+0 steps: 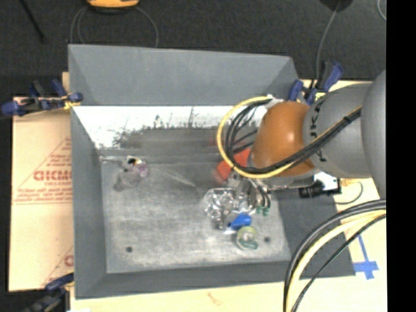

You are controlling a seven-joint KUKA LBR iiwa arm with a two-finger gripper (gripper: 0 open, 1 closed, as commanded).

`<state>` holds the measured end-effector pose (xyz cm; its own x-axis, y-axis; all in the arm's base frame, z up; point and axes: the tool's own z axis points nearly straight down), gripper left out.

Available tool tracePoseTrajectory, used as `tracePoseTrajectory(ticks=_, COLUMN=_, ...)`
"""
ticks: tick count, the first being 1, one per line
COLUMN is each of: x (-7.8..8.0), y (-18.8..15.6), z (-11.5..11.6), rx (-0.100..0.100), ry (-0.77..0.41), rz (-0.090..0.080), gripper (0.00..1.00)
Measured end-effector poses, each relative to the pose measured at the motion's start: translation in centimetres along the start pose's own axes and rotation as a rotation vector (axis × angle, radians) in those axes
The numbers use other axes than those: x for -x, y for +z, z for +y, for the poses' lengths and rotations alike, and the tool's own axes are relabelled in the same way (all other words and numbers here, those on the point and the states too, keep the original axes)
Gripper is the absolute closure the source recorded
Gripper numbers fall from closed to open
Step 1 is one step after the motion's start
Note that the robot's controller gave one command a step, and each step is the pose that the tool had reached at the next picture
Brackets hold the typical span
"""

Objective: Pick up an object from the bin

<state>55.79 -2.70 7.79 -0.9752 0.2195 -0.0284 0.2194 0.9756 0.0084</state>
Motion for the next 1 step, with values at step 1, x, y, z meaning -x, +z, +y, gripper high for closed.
tracePoseTrajectory(ticks=1, x=2.2, y=-14.61, z=1.54, rx=-0.004, ry=-0.42, rz=0.022, gripper=1.0)
